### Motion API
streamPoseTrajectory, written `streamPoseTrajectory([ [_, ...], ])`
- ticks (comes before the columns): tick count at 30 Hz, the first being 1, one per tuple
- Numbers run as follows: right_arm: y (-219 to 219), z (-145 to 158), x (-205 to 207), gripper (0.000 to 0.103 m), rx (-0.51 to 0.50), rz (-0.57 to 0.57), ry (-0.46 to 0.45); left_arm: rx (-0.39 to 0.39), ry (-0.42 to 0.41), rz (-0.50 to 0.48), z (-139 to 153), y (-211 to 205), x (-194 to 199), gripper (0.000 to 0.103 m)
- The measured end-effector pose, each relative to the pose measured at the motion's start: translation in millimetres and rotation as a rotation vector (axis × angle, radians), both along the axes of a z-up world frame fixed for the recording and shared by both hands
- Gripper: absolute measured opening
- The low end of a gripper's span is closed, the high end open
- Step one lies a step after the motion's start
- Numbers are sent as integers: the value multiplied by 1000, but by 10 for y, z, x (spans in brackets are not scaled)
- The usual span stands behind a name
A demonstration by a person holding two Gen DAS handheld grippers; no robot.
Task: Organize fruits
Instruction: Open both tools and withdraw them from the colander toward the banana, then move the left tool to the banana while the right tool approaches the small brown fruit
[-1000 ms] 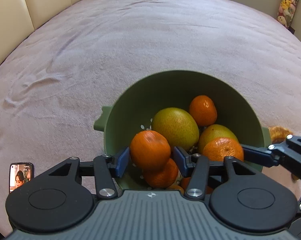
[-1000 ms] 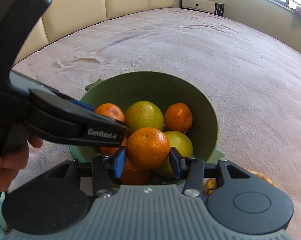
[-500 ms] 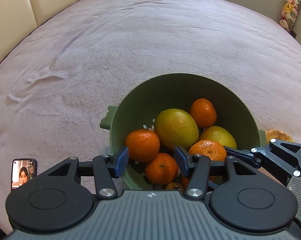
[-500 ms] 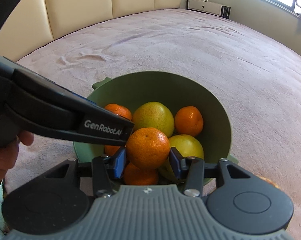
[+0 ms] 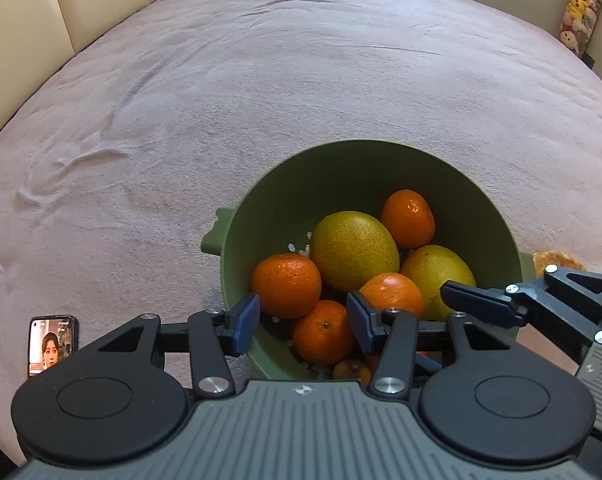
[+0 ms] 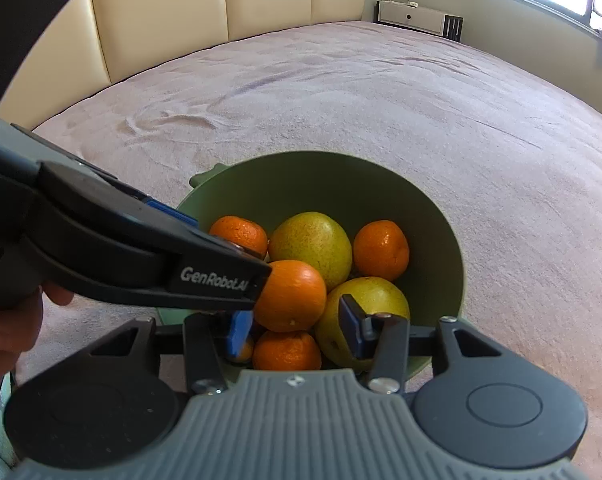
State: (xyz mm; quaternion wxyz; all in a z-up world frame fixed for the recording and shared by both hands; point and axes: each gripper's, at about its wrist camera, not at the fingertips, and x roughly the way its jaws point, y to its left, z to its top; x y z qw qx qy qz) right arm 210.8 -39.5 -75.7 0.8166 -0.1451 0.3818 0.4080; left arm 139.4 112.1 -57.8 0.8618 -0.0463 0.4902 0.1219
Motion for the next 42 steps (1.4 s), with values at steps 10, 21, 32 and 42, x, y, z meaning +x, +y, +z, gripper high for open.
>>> streamPoseTrajectory([
  [10,-109,183,-89,50,-6,-18,-21,13,-67,-15,218,-92,-133,59],
  [21,-431,335,-287,61,-88,-96,-75,-17,-132,-88,408,-345,-314,59],
  [32,-1054,298,-373,61,-161,-250,-60,-102,-132,-215,351,-797,-472,59],
  [42,-1597,122,-446,61,-164,-367,4,-219,-136,-294,195,-1108,-509,59],
])
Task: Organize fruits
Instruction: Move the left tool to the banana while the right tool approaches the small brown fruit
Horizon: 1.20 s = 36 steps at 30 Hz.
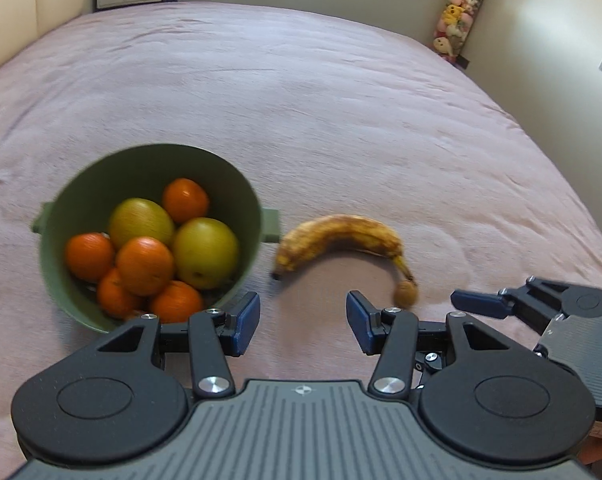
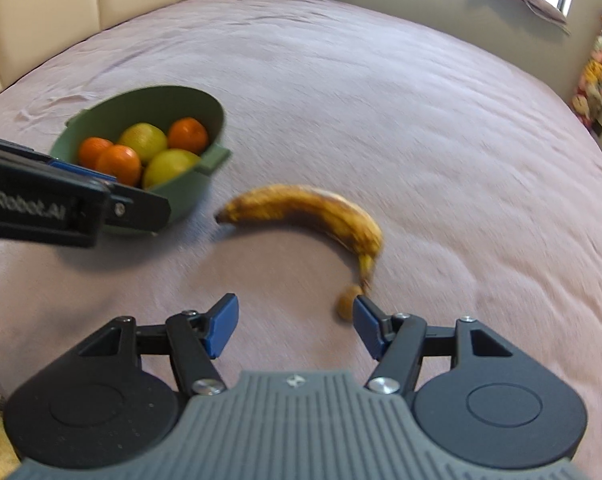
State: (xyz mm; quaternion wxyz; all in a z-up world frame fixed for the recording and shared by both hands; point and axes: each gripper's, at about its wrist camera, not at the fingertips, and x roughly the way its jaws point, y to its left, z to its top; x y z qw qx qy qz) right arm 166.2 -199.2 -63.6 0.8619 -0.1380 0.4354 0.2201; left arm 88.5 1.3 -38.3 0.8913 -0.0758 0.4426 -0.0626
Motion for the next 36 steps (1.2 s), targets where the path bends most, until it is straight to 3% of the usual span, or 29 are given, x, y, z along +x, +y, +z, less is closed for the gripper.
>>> streamPoseTrajectory([
  [4,-149,-80,-25,60,-3,-39,17,-12,0,-21,-76,-112,-6,59],
  [10,-349,-214,8,48,25,-91,50,0,-21,-70,-199,-242,-14,59],
  [16,-472,-313,74,46,34,-138,66,6,-32,-121,-332,-314,-4,56],
  [26,-409,-346,213,40,99,-96,37,46,-49,-125,-450,-416,80,50],
  [32,-375,-394,389,30,131,-127,51,162,-78,-108,-541,-518,139,50],
  [36,-410,-438,490,30,163,-162,77,297,-115,-84,-633,-613,171,50],
])
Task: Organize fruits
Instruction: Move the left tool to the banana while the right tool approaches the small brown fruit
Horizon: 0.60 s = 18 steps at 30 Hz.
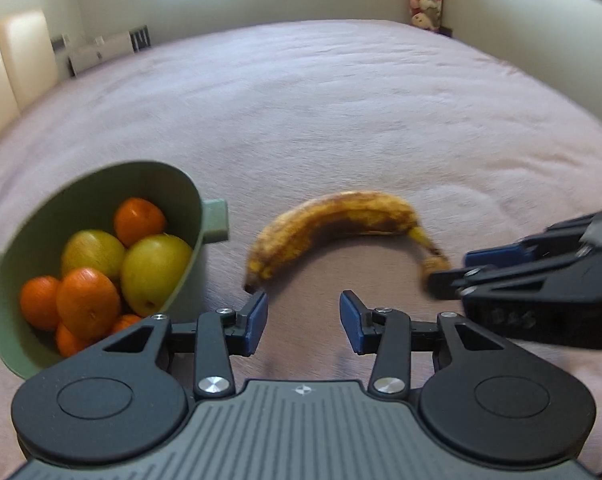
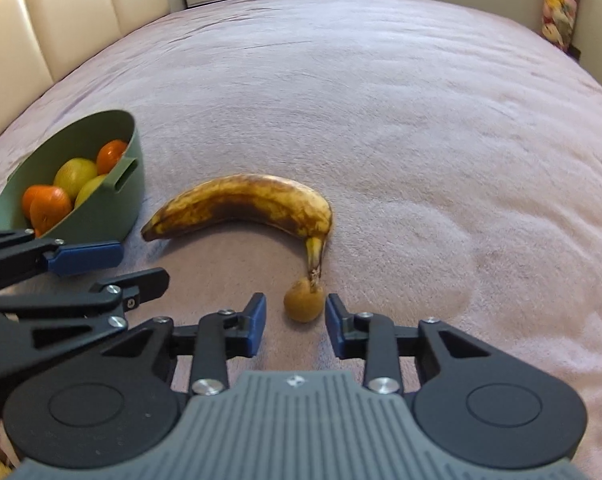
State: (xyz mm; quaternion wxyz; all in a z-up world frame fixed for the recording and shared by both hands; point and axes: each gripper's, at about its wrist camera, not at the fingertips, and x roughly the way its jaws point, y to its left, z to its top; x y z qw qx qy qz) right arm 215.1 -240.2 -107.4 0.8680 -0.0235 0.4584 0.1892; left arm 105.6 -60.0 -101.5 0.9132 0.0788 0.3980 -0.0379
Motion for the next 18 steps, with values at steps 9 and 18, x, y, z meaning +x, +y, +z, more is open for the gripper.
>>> streamPoseTrajectory([
  [9,32,-103,125,30,13,-3,33,229,-43,10,-204,-214,151,50],
  [18,-10,-194,199,27,44,-27,75,371,-16,-1,-388,-350,256,48],
])
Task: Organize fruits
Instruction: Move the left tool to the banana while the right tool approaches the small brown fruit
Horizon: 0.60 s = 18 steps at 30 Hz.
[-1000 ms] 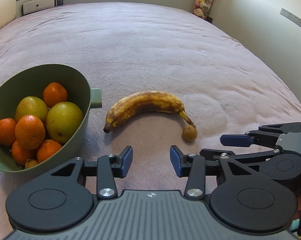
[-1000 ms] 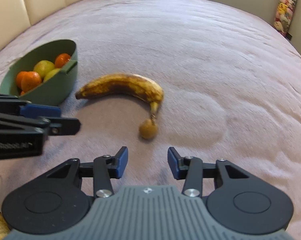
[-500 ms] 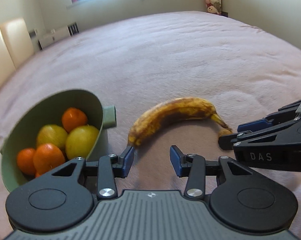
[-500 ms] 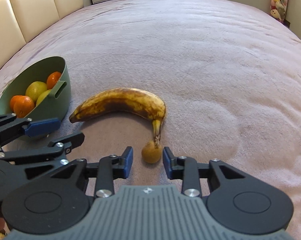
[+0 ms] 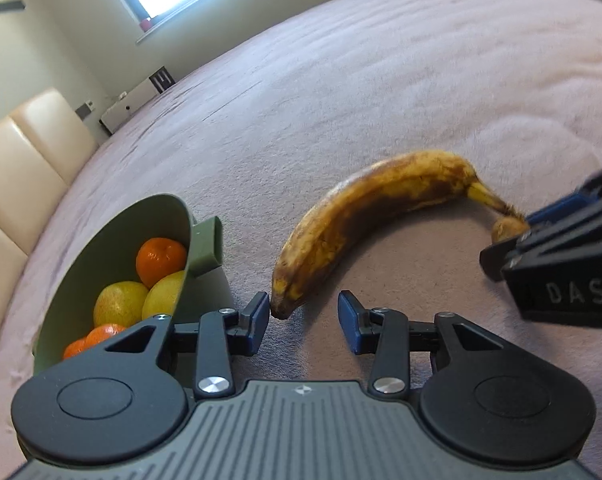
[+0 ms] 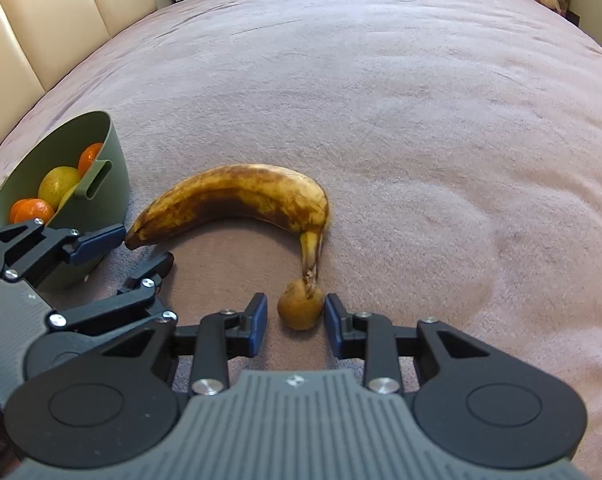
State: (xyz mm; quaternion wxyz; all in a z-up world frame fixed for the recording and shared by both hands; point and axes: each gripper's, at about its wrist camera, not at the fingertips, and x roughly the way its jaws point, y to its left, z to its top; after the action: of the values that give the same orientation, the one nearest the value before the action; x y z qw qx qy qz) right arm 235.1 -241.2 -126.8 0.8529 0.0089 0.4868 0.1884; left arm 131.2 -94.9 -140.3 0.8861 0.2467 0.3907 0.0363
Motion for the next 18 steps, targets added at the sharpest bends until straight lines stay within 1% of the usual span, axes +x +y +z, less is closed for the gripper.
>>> streamPoseTrajectory([
  [3,-4,-2,14,23,0,-3,1,47,4,-11,-47,-51,14,48],
  [4,-6,-4,20,22,-1,-5,2,54,4,-13,-53,-58,14,46],
  [5,-11,-7,27,22,3,-8,5,58,4,-14,-54,-59,18,43],
  [6,-21,-9,32,22,6,-11,9,67,4,-12,-55,-58,22,37],
  [7,-24,-10,36,22,8,-12,11,83,5,-8,-66,-68,36,29],
  [8,-21,-9,38,22,7,-12,13,92,9,-9,-71,-70,41,28],
  [9,-20,-6,40,22,6,-13,14,80,14,-11,-60,-63,42,24],
  [11,-15,7,44,22,3,-16,18,64,15,-5,-34,-61,37,23],
  [13,-24,19,51,22,1,-18,27,62,17,-15,-3,-65,25,22],
  [18,-48,47,46,22,-3,-45,53,20,33,-39,138,-84,-68,18],
])
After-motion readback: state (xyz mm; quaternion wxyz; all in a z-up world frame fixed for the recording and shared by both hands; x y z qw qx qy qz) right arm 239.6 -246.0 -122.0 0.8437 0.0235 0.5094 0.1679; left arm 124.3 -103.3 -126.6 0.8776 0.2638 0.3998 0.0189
